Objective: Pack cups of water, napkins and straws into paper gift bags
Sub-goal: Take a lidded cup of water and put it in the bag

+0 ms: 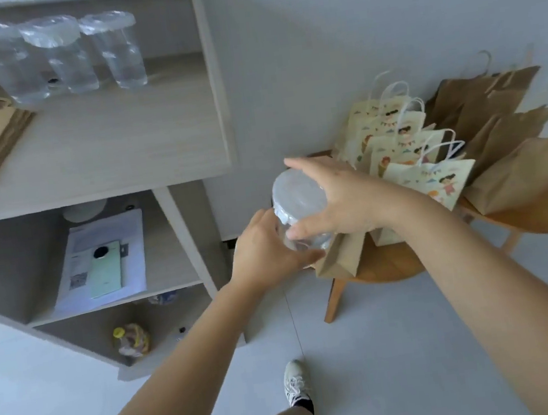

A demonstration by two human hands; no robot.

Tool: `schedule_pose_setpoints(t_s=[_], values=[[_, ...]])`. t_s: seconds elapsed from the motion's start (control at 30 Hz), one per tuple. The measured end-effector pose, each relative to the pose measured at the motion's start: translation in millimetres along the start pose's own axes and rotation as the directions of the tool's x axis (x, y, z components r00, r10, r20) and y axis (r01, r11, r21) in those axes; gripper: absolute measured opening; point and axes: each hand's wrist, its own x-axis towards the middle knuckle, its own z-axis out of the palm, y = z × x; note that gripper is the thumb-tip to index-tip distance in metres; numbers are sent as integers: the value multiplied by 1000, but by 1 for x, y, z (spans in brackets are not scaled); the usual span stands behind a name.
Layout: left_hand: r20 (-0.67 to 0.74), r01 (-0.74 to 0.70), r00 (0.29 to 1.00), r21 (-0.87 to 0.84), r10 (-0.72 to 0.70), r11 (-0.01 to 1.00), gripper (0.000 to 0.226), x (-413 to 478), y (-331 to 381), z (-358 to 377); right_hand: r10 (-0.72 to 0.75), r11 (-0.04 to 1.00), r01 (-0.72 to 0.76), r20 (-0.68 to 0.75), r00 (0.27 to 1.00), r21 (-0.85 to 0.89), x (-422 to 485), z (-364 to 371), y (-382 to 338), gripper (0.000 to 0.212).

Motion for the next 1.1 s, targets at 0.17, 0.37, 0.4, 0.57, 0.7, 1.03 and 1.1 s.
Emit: schedule_pose_setpoints(t_s=[0.17, 0.37, 0.4, 0.57, 0.7, 1.03, 1.1], values=[[241, -20, 970, -85, 40, 996, 76, 33, 6, 71, 143, 989, -139, -101, 985, 44, -5, 0, 75, 93], [405, 190, 905, -115, -129, 975, 64, 101, 4, 135, 269, 963, -253, -289, 919, 94, 11, 0, 158, 95], [337, 247, 916, -42, -219, 968, 55, 110, 8, 144, 275, 961, -261, -298, 914, 86, 15, -2, 168, 95], [220, 401, 858, 279, -464, 873, 43, 152, 23, 177, 264, 964, -245, -306, 915, 99, 35, -14, 207, 96], [142, 508, 805, 335, -576, 793, 55, 179, 20, 196, 245, 968, -218, -274, 930, 125, 49, -23, 230, 96], [179, 260, 820, 730, -543, 632, 104, 204, 16, 190, 71, 993, -45, -242, 968, 112, 104, -97, 286, 95], [229, 156, 832, 777, -505, 610, 109, 209, 14, 182, 44, 992, -9, -274, 961, 128, 119, -116, 289, 96]])
